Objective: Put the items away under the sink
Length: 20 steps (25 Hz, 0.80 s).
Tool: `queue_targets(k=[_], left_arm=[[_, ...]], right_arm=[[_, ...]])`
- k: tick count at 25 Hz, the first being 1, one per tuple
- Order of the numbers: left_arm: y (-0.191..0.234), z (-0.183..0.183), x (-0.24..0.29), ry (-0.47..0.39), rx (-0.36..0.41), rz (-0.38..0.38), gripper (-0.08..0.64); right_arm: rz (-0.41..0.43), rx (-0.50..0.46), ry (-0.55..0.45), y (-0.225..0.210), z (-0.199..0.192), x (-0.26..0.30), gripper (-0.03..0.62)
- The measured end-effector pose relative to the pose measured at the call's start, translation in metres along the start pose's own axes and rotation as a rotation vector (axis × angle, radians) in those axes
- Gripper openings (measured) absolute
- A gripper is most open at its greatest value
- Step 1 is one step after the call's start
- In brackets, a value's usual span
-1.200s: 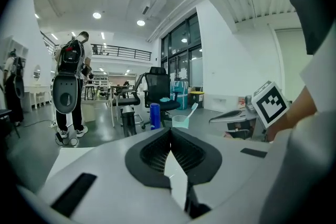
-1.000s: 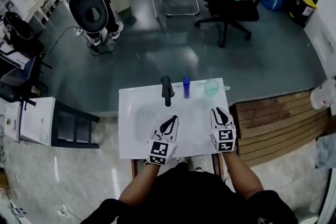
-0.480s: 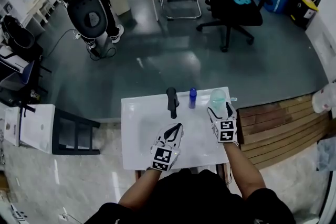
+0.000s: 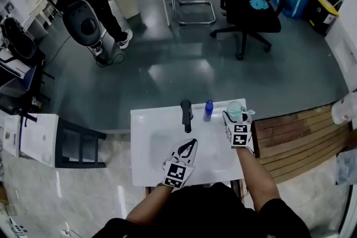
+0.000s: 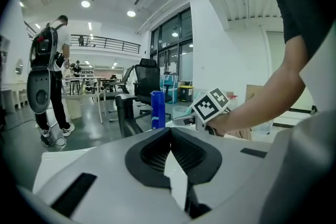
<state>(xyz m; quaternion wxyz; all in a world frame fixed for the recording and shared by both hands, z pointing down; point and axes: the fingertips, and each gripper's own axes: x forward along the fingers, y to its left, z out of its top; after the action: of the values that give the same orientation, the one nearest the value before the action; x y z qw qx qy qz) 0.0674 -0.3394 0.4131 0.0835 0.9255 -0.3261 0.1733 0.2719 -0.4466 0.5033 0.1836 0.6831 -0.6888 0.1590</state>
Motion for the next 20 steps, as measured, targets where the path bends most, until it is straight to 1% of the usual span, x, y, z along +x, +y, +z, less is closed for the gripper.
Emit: queue_targets(k=[5, 13, 17, 20], left_arm=[[0.008, 0.003, -0.003, -0.013, 0.007, 0.012, 0.018], [0.004, 0.005, -0.014, -0.034, 0.002, 0.049, 0.018], [-0.013, 0.008, -0.029, -0.05, -0.01, 0.068, 0.018], [-0.031, 0.005, -0.041, -0.058, -0.035, 0.095, 0.019]], right_arm=[[0.01, -0.007, -0.018, 0.004, 0.003, -0.011, 0.376], [0.056, -0.066, -0.044, 0.014, 0.009, -0.051, 0.376], [0.093, -0.086, -0.076, 0.022, 0.008, -0.094, 0.376], [0.112, -0.069, -0.101, 0.025, 0.004, -0.134, 0.376]])
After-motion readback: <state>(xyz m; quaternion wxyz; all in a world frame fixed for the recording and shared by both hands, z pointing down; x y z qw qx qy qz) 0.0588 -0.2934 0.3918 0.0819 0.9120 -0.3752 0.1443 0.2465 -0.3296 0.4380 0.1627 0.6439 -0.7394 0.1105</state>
